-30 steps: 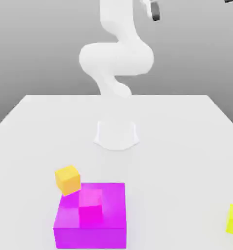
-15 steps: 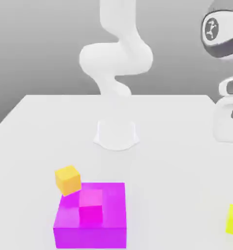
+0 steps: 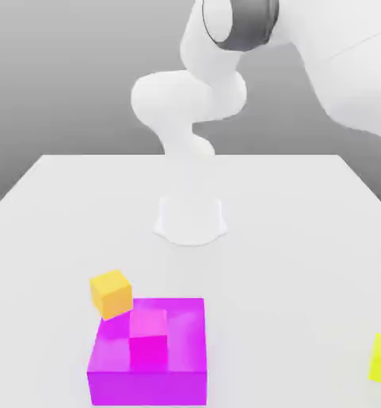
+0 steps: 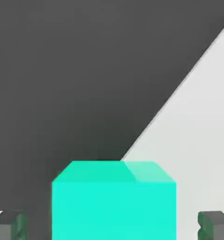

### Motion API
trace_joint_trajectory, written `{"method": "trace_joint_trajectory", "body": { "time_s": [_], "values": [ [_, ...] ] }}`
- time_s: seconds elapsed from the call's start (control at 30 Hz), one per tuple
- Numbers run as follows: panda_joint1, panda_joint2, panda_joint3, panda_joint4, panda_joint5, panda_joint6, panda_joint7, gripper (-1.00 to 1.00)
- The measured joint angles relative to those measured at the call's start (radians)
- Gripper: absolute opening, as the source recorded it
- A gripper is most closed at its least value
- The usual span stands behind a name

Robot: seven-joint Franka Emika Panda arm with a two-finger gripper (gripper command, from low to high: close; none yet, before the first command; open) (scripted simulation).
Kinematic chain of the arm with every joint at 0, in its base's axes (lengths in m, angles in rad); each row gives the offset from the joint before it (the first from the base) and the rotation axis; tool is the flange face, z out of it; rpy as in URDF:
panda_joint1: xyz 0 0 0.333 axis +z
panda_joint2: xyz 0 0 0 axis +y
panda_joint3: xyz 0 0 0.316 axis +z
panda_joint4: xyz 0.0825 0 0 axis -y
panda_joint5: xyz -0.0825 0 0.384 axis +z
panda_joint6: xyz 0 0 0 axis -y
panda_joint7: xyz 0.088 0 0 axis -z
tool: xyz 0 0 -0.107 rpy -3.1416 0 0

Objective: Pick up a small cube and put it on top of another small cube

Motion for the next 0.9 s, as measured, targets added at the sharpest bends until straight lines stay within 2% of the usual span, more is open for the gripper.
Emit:
{"method": "trace_joint_trajectory", "body": {
  "time_s": [0.17,0.3,0.63,0.9],
  "values": [
    [0.0,-0.004,0.001,-0.001,0.001,-0.002,0.0,-1.0],
    [-0.026,-0.128,0.018,-0.043,0.029,-0.082,-0.012,-1.0],
    [-0.249,-0.497,-0.113,-0.377,0.158,-0.105,0.019,-1.0],
    [-0.453,-0.787,-0.229,-0.65,0.174,-0.12,0.099,-1.0]
  ]
}}
